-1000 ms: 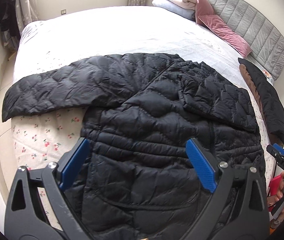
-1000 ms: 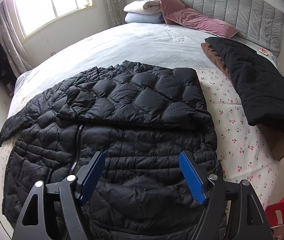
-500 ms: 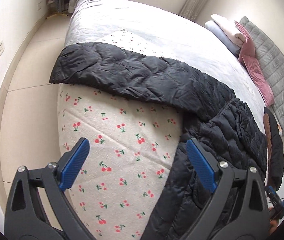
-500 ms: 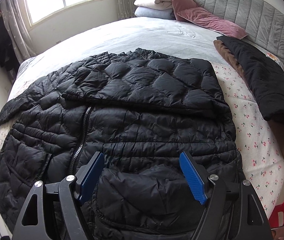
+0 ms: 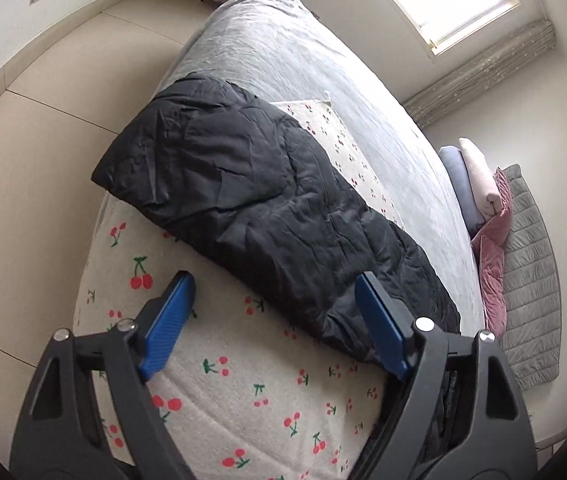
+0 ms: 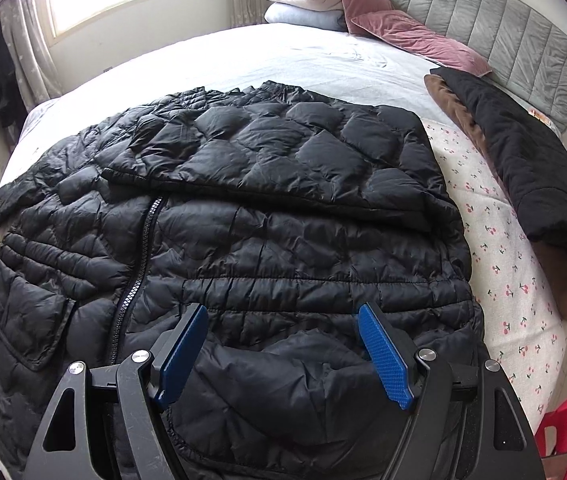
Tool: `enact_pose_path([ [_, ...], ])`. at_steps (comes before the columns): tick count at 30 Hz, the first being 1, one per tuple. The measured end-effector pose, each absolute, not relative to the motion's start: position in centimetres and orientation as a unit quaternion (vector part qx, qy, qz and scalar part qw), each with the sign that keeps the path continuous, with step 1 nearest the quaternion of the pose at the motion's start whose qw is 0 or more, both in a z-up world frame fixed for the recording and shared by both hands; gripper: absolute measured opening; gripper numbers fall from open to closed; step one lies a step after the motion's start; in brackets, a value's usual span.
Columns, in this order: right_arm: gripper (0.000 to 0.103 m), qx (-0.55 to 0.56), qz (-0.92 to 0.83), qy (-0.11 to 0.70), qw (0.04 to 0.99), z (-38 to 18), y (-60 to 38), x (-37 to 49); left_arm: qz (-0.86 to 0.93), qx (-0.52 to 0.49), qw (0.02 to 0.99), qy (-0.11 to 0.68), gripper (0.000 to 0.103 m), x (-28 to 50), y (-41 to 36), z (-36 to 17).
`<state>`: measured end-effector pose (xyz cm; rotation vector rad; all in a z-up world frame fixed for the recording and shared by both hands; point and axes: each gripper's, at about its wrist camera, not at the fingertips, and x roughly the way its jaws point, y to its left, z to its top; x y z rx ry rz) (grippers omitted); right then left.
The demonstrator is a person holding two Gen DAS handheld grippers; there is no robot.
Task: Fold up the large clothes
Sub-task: 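Grasp the other sleeve with the left gripper and lift it toward the jacket center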
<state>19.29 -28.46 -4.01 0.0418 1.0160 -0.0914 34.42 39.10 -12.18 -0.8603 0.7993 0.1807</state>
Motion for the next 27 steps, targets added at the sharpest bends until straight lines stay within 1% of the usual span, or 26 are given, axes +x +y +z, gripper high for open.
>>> enact_pose_path([
  [1,0.079,0.020,-0.043,0.487,0.872,-4.1,-28.4,19.4,0.096,-0.400,0.833,0.371,0.070,34.7,39.3,-12.2],
  [3,0.079,0.021,-0.042,0.489,0.871,-4.2,-28.4,19.5,0.109,-0.396,0.834,0.368,0.037,35.5,39.8,-12.4],
  [4,0.079,0.022,-0.042,0.490,0.871,-4.3,-28.4,19.6,0.115,-0.395,0.834,0.369,0.029,35.8,40.0,-12.5],
  [5,0.079,0.024,-0.042,0.490,0.870,-4.3,-28.5,19.6,0.114,-0.395,0.835,0.367,0.011,36.0,40.1,-12.3],
  [7,0.079,0.027,-0.043,0.489,0.871,-4.2,-28.7,19.7,0.108,-0.379,0.848,0.355,0.008,36.1,39.5,-10.9],
  [12,0.079,0.044,-0.045,0.482,0.874,-3.8,-29.4,19.7,0.067,-0.283,0.908,0.302,0.005,36.0,35.1,-3.2],
  [17,0.079,0.071,-0.030,0.474,0.877,-3.1,-29.7,19.4,-0.009,-0.196,0.949,0.248,0.004,36.4,27.8,5.7],
  [20,0.079,0.067,-0.035,0.469,0.880,-2.8,-29.8,19.3,-0.062,-0.152,0.959,0.230,0.004,36.7,22.1,9.6],
  [23,0.079,0.078,-0.034,0.468,0.880,-2.7,-30.2,19.3,-0.112,-0.117,0.960,0.227,0.004,37.1,16.2,11.5],
  [27,0.079,0.082,-0.038,0.465,0.881,-2.6,-30.6,19.2,-0.176,-0.085,0.952,0.237,0.004,37.1,8.8,11.1],
])
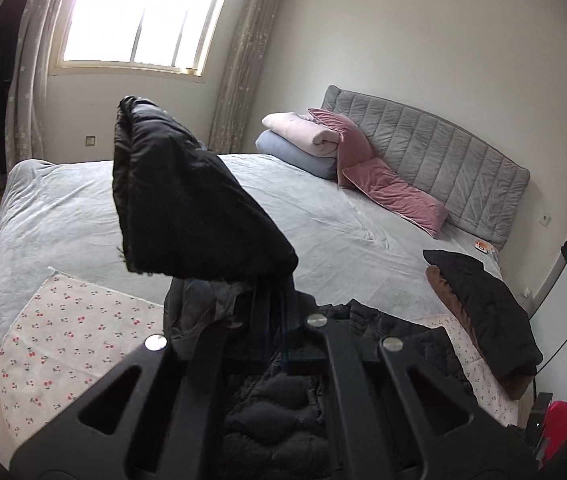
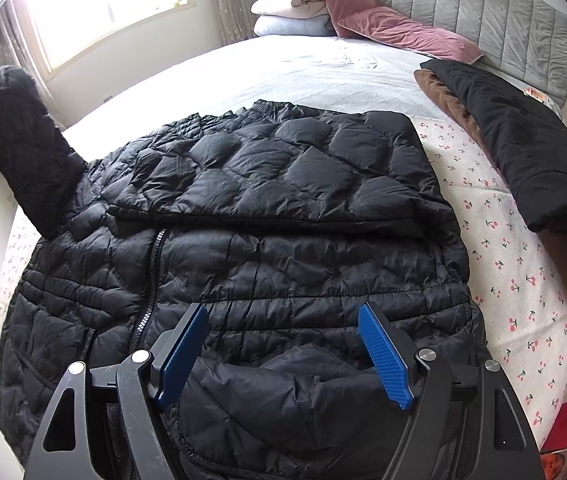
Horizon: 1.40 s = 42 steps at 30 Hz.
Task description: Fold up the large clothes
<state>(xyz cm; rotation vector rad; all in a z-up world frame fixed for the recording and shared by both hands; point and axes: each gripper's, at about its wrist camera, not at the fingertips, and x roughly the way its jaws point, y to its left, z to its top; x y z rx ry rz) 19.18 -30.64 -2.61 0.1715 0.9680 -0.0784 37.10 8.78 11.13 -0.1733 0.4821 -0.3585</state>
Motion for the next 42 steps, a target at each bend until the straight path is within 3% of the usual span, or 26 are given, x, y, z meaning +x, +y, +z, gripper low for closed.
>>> enact_pose_path([
  [4,0.079,0.088,-0.038,0.465,0.880,-2.8,-31.0,19.2,-0.253,-0.056,0.923,0.284,0.005,37.3,2.3,8.4],
  [7,0.079,0.086,-0.038,0.466,0.880,-3.0,-31.3,19.2,-0.327,-0.040,0.882,0.336,0.018,37.0,-1.0,6.2],
  [9,0.079,0.086,-0.039,0.467,0.879,-3.0,-31.5,19.1,-0.333,-0.029,0.882,0.331,0.036,36.4,-1.2,5.7],
  [12,0.079,0.095,-0.040,0.467,0.878,-3.1,-32.0,19.1,-0.317,-0.028,0.893,0.318,0.048,35.8,0.5,5.8],
  [19,0.079,0.191,0.012,0.464,0.865,-1.3,-33.9,20.9,-0.222,-0.059,0.904,0.360,0.048,38.4,8.4,1.1],
  [27,0.076,0.256,0.053,0.468,0.844,-3.8,-32.3,34.1,-0.165,-0.082,0.906,0.382,0.048,42.0,12.2,-2.7],
  [30,0.059,0.293,0.048,0.481,0.825,-6.8,-32.1,37.6,-0.159,-0.089,0.906,0.382,0.046,42.9,12.5,-3.3],
  [32,0.009,0.315,0.067,0.485,0.813,-7.8,-31.8,38.6,-0.159,-0.081,0.906,0.384,0.039,43.4,12.3,-3.7],
  [39,0.008,0.242,0.073,0.443,0.860,-3.8,-30.5,33.6,-0.168,-0.061,0.899,0.401,0.037,43.7,10.9,-6.1],
  [42,0.023,0.191,0.022,0.489,0.851,-5.8,-30.8,33.5,-0.160,-0.043,0.884,0.437,0.037,43.9,9.8,-8.9],
])
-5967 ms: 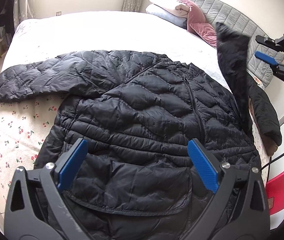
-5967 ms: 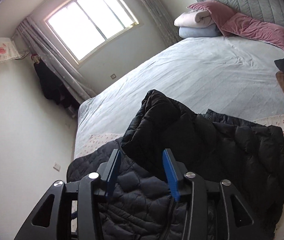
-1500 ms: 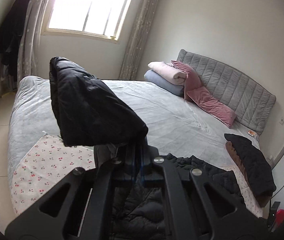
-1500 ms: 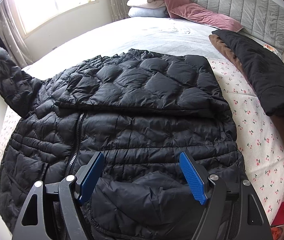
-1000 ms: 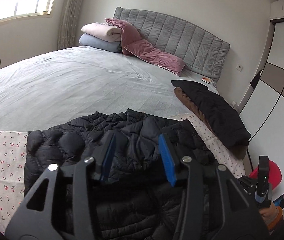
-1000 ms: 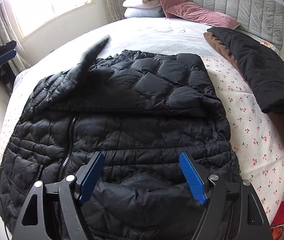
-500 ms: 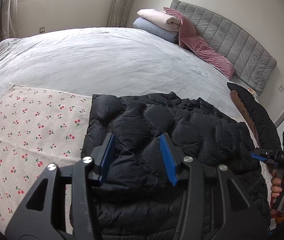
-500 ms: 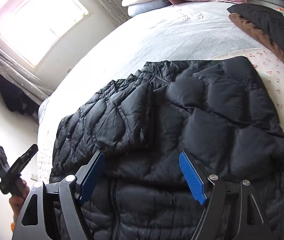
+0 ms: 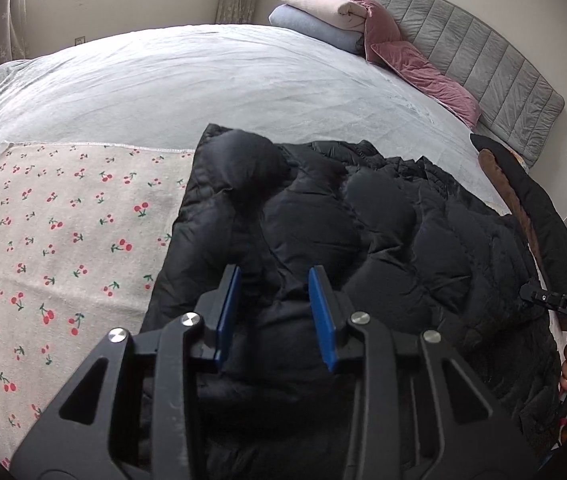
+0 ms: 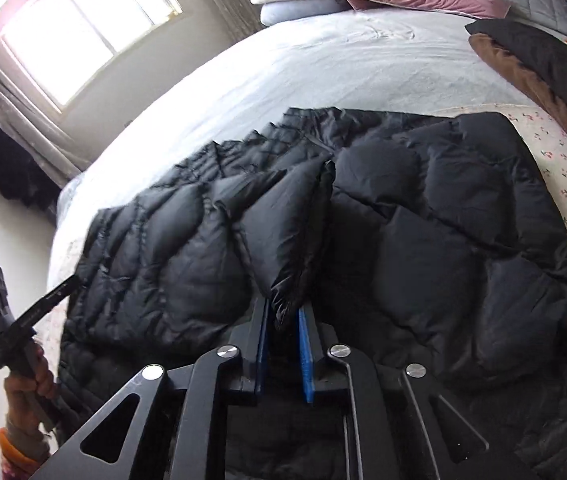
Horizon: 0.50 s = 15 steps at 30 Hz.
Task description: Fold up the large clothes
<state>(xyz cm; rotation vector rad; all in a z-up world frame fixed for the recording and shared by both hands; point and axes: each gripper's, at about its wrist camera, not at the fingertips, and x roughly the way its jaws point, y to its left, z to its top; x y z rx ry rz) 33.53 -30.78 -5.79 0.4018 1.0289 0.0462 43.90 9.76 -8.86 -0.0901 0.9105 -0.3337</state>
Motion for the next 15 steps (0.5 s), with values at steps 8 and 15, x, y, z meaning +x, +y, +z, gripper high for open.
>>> enact_pose_path([
  [8,0.050,0.164,0.004,0.427,0.889,-3.5,-30.9,32.4,-0.149,-0.021,0.899,0.412,0.054,41.6,9.4,-9.2],
  [15,0.050,0.152,-0.009,0.472,0.868,-7.5,-30.6,33.8,-0.098,0.002,0.885,0.455,0.063,41.2,8.9,-9.5],
])
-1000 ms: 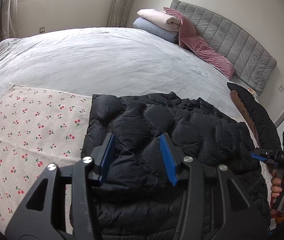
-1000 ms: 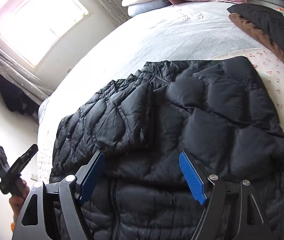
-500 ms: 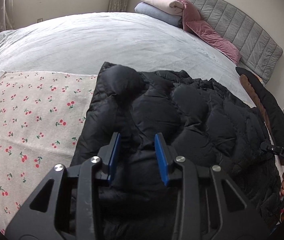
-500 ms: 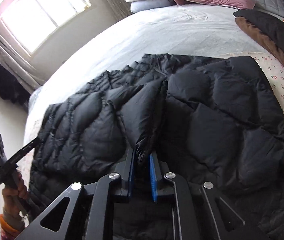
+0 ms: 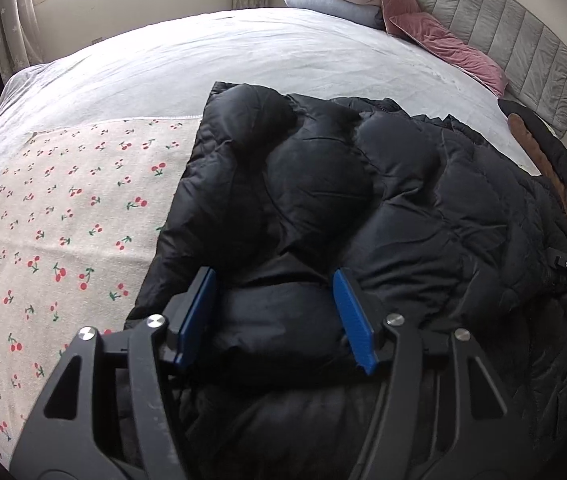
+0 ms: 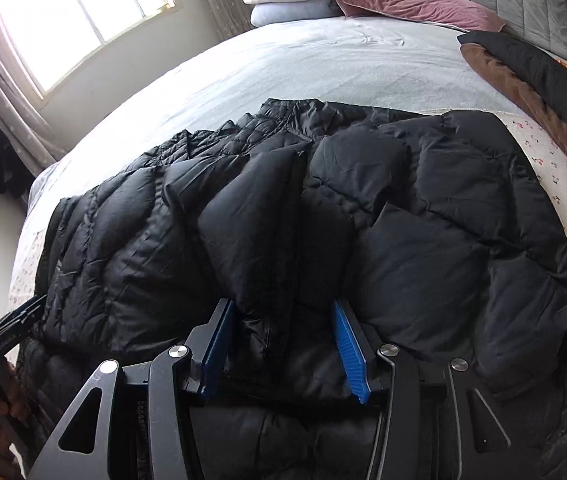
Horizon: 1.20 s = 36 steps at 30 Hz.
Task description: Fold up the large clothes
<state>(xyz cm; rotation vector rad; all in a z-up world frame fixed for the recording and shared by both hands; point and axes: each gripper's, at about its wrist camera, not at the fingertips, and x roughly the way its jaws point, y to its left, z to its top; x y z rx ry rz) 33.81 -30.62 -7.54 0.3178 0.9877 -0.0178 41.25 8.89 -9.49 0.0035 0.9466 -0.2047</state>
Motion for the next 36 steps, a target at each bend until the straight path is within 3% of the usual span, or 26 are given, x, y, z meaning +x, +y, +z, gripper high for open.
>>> enact_pose_path([
  [3,0.052,0.173,0.015,0.460,0.870,-4.8,-31.8,31.7,-0.088,0.001,0.892,0.443,0.066,39.1,9.7,-6.7],
  [6,0.065,0.173,0.030,0.439,0.881,-0.7,-32.5,28.7,-0.075,0.001,0.907,0.415,0.086,36.0,10.7,-3.1],
  [10,0.077,0.150,0.028,0.420,0.895,3.8,-33.1,23.5,-0.071,-0.014,0.902,0.425,0.088,32.2,12.4,0.5],
  [17,0.082,0.104,0.028,0.420,0.901,7.3,-34.3,14.5,-0.083,-0.010,0.894,0.441,0.099,25.2,14.9,3.5],
  [27,0.084,0.110,0.039,0.434,0.893,4.5,-36.6,5.2,-0.136,0.015,0.876,0.463,0.099,16.6,17.3,1.4],
  [36,0.084,0.180,0.043,0.469,0.863,-1.5,-39.1,-0.3,-0.178,-0.047,0.845,0.502,0.099,12.7,20.3,-5.2],
])
